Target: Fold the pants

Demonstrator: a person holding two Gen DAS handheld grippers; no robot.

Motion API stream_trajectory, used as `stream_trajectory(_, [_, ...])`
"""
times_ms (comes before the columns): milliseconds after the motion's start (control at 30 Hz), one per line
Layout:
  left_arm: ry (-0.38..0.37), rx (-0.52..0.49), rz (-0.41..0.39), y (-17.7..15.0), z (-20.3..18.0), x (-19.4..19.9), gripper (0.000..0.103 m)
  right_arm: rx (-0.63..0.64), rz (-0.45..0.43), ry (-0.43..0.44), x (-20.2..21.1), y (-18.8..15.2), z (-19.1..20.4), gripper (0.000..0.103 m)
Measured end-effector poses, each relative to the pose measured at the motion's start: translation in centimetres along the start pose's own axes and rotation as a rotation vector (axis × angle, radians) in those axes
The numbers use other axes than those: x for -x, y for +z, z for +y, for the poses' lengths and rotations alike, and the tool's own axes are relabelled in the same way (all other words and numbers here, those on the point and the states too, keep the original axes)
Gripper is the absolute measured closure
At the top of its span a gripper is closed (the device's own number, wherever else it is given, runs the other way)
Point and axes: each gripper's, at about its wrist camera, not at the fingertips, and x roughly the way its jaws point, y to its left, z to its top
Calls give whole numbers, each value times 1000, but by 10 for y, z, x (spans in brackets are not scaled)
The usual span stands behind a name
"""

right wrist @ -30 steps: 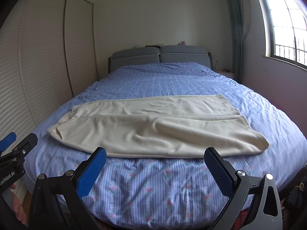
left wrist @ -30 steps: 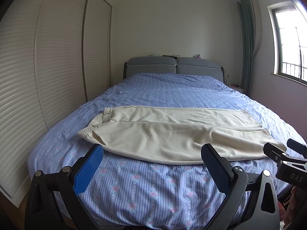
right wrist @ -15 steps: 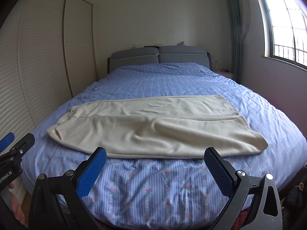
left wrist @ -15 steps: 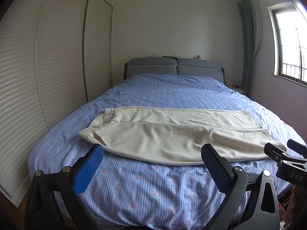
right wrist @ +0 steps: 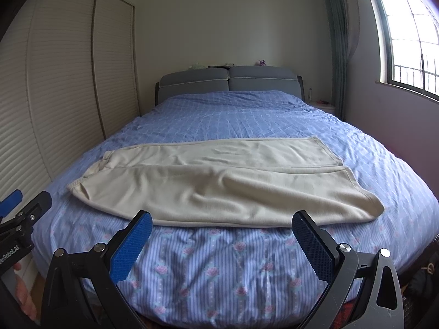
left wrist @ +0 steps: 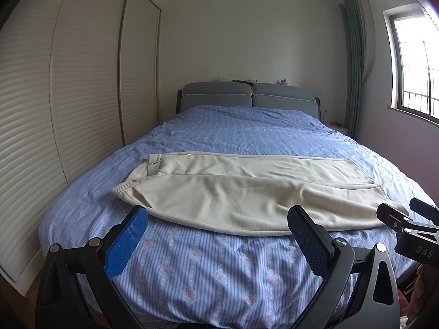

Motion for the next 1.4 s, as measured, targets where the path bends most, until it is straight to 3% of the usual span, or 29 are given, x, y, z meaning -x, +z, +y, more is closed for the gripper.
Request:
stream_trajectory(367, [-4, 3, 11, -2, 1, -6, 0, 29, 19, 14, -10, -6, 15, 0])
stream_trajectory(700, [55, 22, 29, -12, 32, -37, 0, 56, 46, 90, -50, -10, 55, 0])
stream_trajectory(867, [117, -11, 29, -17, 61, -73, 0, 16, 89, 164, -97, -19, 88, 0])
stream_trajectory(967, [160, -35, 28, -19, 79, -97, 0, -14, 159, 212, -132, -29, 107, 0])
stream_trajectory(1133, [182, -14, 104, -24, 107, -147, 0, -37, 213, 216, -176, -39, 124, 3])
stream_trajectory(1400, [181, 69, 221, -36, 129, -222, 0, -222, 359, 243, -238, -57, 119, 16])
